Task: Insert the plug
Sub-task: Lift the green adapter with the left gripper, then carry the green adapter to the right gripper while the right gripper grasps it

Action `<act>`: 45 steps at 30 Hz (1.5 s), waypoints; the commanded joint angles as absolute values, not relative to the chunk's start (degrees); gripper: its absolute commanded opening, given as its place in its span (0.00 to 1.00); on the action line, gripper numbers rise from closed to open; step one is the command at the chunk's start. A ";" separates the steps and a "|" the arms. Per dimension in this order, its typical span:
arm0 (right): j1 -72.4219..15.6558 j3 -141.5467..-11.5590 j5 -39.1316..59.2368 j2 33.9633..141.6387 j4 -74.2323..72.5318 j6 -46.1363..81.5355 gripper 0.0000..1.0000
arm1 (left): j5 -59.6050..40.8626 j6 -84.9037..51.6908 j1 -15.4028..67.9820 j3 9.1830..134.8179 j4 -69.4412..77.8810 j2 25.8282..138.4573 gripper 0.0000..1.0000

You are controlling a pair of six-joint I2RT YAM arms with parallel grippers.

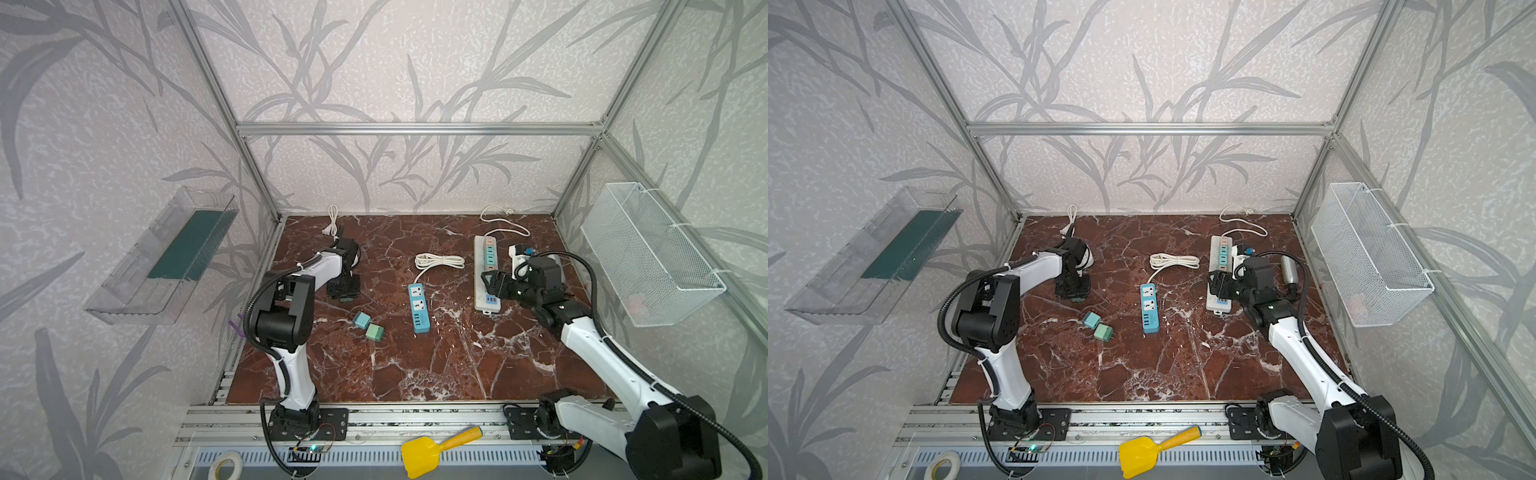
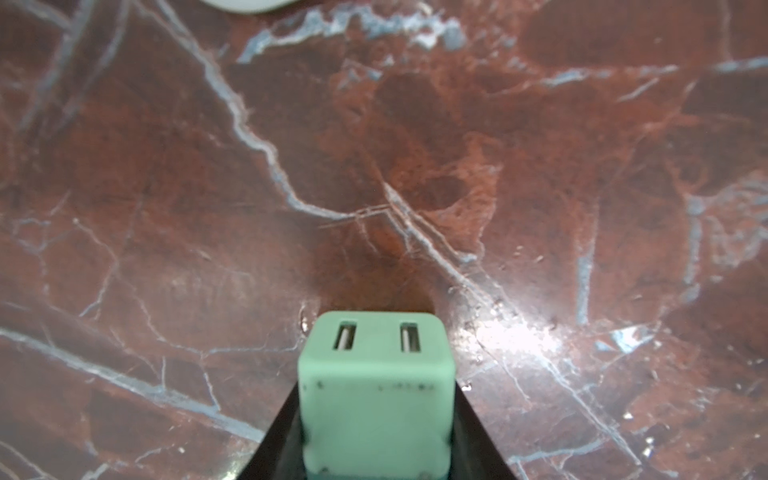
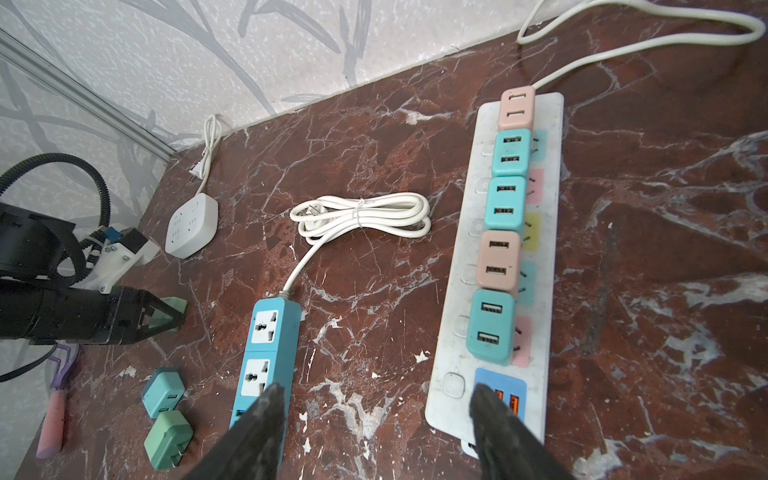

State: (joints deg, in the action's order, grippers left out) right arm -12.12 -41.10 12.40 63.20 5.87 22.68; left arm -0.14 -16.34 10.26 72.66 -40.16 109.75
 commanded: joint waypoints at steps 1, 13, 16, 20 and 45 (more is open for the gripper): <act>-12.40 -41.64 12.13 63.75 6.04 22.81 0.69 | -2.47 -16.01 10.81 73.08 -39.32 107.09 0.26; -12.65 -41.93 14.02 64.85 5.76 22.84 0.67 | -12.22 -12.16 15.34 69.07 -28.74 91.17 0.19; -13.39 -42.11 14.04 66.41 5.67 22.61 0.66 | -12.53 -10.37 17.91 69.14 -27.84 88.71 0.19; -14.17 -42.50 13.62 66.89 5.82 21.98 0.66 | -11.63 -8.00 21.82 67.00 -23.23 85.61 0.19; -24.64 -50.46 29.43 69.92 10.92 21.28 0.58 | -11.24 18.35 37.95 43.25 19.25 78.05 0.18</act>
